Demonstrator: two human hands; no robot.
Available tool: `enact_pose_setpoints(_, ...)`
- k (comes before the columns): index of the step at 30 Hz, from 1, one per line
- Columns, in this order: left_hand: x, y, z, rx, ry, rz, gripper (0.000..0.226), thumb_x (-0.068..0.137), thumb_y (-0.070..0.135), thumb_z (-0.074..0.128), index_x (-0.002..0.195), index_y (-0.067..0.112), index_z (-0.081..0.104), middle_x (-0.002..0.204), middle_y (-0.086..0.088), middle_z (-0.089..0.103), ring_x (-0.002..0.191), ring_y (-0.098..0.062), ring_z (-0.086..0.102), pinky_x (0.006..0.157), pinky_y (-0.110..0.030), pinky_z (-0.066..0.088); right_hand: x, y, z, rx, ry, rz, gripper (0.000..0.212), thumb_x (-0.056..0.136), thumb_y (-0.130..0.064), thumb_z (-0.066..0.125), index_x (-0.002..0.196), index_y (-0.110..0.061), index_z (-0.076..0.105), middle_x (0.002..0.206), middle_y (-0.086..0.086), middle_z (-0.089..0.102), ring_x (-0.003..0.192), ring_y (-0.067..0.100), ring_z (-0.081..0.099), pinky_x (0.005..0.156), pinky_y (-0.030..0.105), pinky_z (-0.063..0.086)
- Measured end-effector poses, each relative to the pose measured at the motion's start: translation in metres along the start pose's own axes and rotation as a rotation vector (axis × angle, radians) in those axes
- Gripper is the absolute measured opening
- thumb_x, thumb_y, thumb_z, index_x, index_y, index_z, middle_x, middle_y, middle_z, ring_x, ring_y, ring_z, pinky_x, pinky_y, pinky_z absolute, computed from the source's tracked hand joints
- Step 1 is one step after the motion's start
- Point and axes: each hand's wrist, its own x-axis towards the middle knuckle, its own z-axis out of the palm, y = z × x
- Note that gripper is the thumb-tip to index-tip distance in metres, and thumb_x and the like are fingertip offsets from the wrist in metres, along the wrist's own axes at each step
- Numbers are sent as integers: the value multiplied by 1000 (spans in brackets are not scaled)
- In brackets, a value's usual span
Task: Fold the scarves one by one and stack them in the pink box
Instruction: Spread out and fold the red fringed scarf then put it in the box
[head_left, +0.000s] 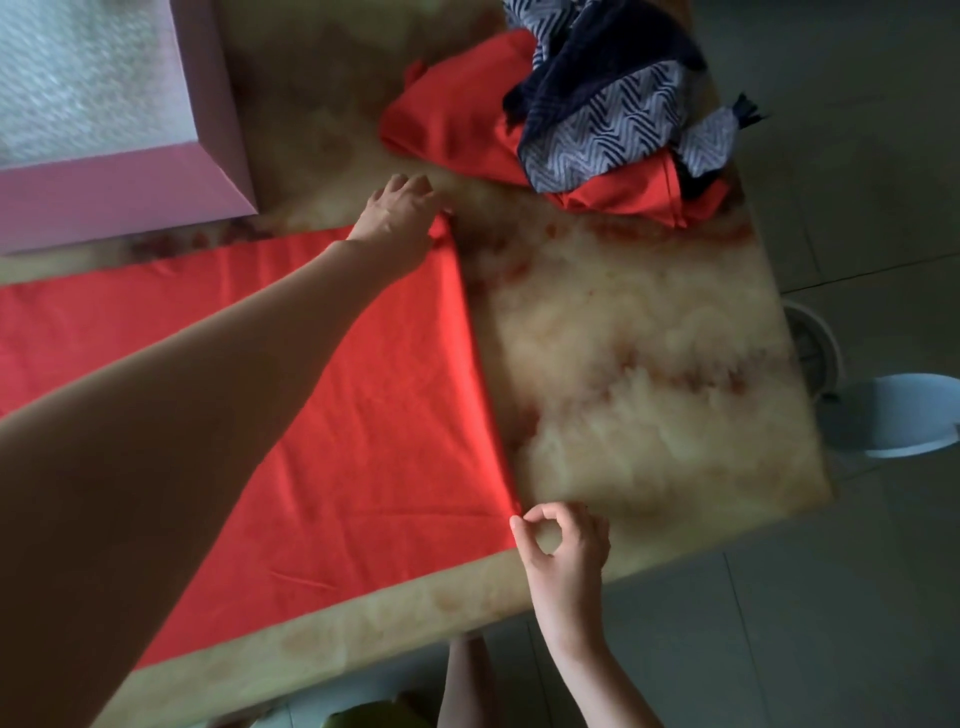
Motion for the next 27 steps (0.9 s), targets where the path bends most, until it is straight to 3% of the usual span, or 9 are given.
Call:
enact_pose_setpoints(4,12,4,-4,-13,-90,-35,50,85,14,66,131,12,47,130,-13,49,128,-31,32,101,-43,32,-4,-1,1,58,-32,78,33,66,-22,85,90,-20,63,80,-13,61,81,5,46,78,30,36)
enact_pose_setpoints(8,18,7,-11,0,-101,6,28,79,19,72,106,19,67,123,-12,46,124,-32,32,96,-46,37,2,-7,2,-119,-61,37,27,60,-20,87,73,-27,64,70,-18,56,77,16,50,71,27,24)
enact_pose_setpoints(12,26,5,-16,-34,-130,95,19,71,13,77,88,15,68,113,-10,51,114,-33,44,89,-41,43,1,-8,-1,-43,-35,18,13,69,-26,72,70,-28,59,71,-20,58,77,9,45,70,24,25)
enact_pose_setpoints(14,30,4,-19,-61,-148,113,21,72,7,75,89,13,65,97,-7,62,105,-29,55,86,-34,43,-2,-3,-2,91,-59,73,8,70,-28,68,71,-26,60,71,-20,58,75,7,47,73,26,36)
enact_pose_setpoints(18,32,3,-24,95,-243,184,37,75,15,76,109,16,61,95,1,62,112,-25,44,90,-35,33,-7,5,-5,247,-139,208,12,73,-31,72,74,-30,60,71,-8,64,68,10,58,67,31,48)
enact_pose_setpoints(21,34,4,-28,195,-264,241,29,77,24,75,104,17,66,96,1,59,110,-28,42,85,-34,32,-6,9,-3,261,-178,231,14,70,-42,71,81,-35,64,74,-10,67,70,10,62,71,33,51)
enact_pose_setpoints(24,34,4,-29,277,-238,275,28,74,34,76,96,19,70,106,-4,59,109,-29,41,86,-39,38,-2,12,-3,223,-193,204,25,68,-55,60,76,-33,68,69,-14,66,66,12,55,70,41,50)
enact_pose_setpoints(27,33,0,-30,169,-236,267,27,71,29,79,94,17,70,110,-5,57,109,-30,46,88,-41,42,-2,16,-4,214,-202,189,29,70,-57,58,76,-31,68,70,-15,66,65,8,55,69,39,50)
